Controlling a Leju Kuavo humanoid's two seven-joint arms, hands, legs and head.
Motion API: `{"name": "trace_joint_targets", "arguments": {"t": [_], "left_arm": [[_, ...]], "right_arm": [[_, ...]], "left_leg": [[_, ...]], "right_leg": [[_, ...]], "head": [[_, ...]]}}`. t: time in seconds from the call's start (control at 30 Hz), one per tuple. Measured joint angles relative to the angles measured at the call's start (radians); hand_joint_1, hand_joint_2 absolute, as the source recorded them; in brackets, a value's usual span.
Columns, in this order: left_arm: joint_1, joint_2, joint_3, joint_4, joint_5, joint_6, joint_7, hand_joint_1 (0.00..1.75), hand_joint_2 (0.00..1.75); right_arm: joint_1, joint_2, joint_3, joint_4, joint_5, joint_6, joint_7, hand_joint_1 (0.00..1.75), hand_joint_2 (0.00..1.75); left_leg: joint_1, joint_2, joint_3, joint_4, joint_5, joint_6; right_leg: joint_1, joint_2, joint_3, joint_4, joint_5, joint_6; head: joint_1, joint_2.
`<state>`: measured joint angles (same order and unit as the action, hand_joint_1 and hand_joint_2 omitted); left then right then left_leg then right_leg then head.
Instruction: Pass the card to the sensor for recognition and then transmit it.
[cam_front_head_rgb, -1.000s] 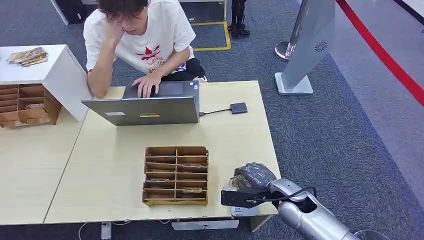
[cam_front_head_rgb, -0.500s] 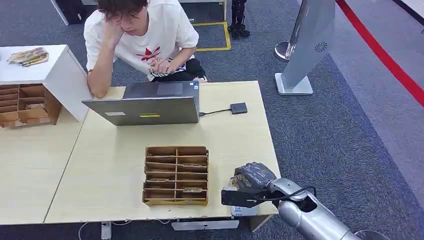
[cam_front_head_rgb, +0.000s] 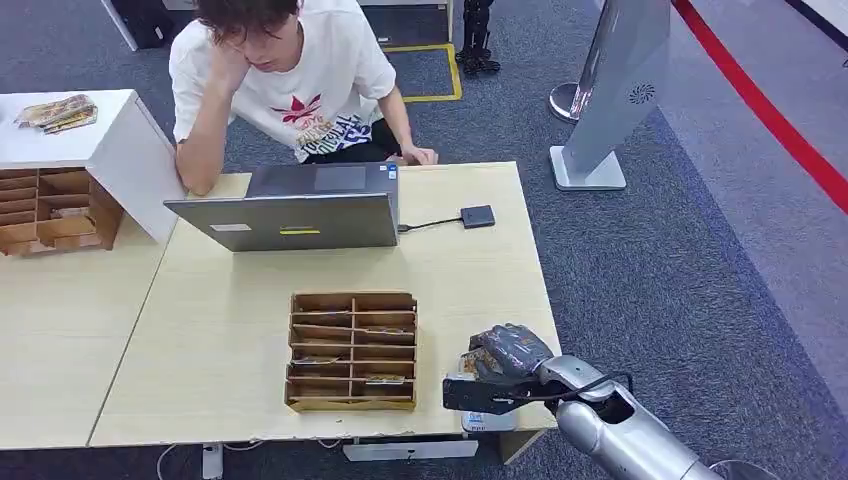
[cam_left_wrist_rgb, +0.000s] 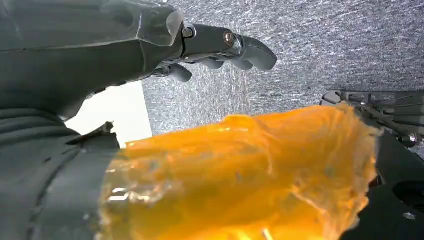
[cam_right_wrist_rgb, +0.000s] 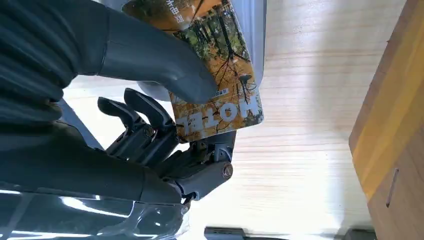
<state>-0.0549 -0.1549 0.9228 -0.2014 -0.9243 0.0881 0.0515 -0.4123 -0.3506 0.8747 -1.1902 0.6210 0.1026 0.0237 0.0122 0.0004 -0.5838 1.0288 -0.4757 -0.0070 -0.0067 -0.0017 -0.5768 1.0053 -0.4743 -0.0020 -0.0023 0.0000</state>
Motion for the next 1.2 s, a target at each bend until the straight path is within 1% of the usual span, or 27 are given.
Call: {"name": "trace_joint_targets", "arguments": {"t": [1.03,1.1,1.17,1.2], "left_arm": [[0.000,0.001,0.002,0.000,-0.008,-0.005,-0.003,0.00,0.00],[0.000,0.001,0.013,0.000,-0.007,-0.005,-0.005,0.00,0.00],[0.000,0.001,0.018,0.000,-0.005,-0.007,-0.006,0.00,0.00],[0.001,0.001,0.019,0.000,-0.004,-0.007,-0.006,0.00,0.00]], "right_arm": [[-0.001,0.004,0.002,0.007,-0.001,-0.003,-0.003,1.75,1.75],[0.000,0.004,0.002,0.007,0.008,-0.023,-0.004,1.75,1.75],[0.013,0.008,0.000,0.000,0.038,-0.071,-0.006,1.75,1.75],[0.026,0.011,-0.007,-0.007,0.056,-0.109,-0.006,1.75,1.75]], "left_leg": [[0.000,0.000,0.001,0.000,0.000,0.000],[0.000,0.000,0.002,0.000,0.000,0.000],[0.000,0.000,0.001,0.000,0.000,0.000],[0.000,-0.001,0.001,0.000,0.000,0.000]], "right_leg": [[0.000,0.000,0.001,0.000,0.000,0.000],[0.000,0.000,0.001,0.000,0.000,0.000],[0.000,-0.001,0.001,0.000,0.000,0.000],[0.000,-0.001,0.001,0.000,0.000,0.000]], "head": [[0.000,0.000],[0.000,0.000],[0.000,0.000],[0.001,0.000]]}}
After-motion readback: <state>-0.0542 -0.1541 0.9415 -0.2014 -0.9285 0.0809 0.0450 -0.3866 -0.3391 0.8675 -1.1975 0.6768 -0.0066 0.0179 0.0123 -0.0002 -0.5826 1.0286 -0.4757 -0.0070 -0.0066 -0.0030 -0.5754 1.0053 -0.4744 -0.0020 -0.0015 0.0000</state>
